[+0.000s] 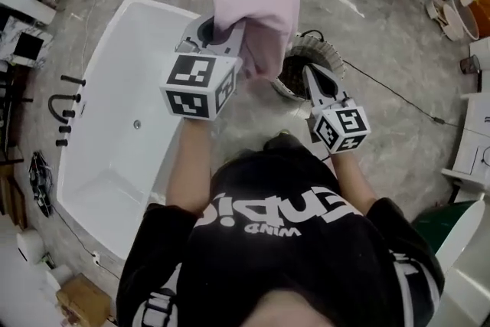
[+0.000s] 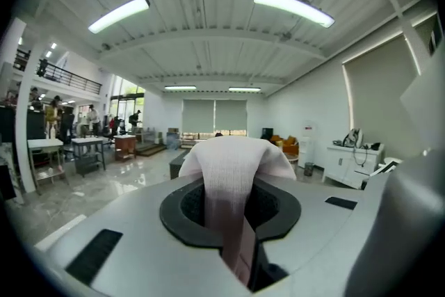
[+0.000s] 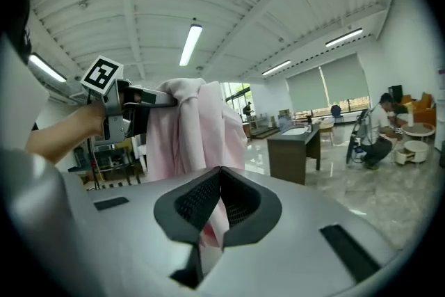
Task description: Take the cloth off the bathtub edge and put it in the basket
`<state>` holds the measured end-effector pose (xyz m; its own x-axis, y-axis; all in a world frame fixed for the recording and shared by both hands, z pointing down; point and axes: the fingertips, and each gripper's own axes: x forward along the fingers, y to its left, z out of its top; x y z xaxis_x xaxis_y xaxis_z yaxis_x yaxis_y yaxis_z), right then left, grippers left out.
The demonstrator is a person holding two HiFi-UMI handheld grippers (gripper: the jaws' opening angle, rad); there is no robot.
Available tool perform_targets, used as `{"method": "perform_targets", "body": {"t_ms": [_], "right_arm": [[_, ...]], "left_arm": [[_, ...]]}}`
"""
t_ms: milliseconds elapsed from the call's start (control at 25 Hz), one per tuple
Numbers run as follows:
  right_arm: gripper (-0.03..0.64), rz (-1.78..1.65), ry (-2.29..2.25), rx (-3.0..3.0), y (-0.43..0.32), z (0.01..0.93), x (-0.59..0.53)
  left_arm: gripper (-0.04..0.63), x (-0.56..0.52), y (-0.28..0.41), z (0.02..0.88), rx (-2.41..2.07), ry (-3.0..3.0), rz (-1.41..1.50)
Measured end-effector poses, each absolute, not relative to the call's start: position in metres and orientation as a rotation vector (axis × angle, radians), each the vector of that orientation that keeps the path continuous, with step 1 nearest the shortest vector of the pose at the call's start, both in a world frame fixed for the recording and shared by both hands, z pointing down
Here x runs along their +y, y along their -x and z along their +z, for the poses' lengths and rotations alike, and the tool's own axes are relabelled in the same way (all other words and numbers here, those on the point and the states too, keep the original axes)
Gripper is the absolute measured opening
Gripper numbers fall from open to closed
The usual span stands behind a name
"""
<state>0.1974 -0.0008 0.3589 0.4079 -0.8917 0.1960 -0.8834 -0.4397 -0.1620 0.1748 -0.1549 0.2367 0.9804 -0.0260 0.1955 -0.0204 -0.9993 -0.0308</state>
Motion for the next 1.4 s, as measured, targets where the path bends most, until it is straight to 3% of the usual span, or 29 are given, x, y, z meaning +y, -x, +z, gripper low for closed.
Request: {"method": "perform_targets", "body": {"t_ms": [240, 440, 1040, 1400], "right_arm": [[0.014, -0.361, 2.718, 1.352, -0.274, 0.356, 0.101], [0.014, -0.362, 2.771, 1.162, -0.302, 0.362, 0.154], [0.014, -0.462, 2.824, 0.888, -0.345, 0.389, 0.196], [0.014, -0.630, 2.803, 0.808, -0.367, 0.460, 0.195]], "left_arm": [[0.074, -0.069, -0.280, 0.245, -0.208, 3.084, -0.330], [0.074, -0.028, -0.329, 0.257, -0.345, 3.082, -0.364], [0.074, 0.030, -0.412, 0.302, -0.632, 2.981, -0.510], [0.074, 0.026, -0.442, 0.407, -0.707, 2.944, -0.710]]}}
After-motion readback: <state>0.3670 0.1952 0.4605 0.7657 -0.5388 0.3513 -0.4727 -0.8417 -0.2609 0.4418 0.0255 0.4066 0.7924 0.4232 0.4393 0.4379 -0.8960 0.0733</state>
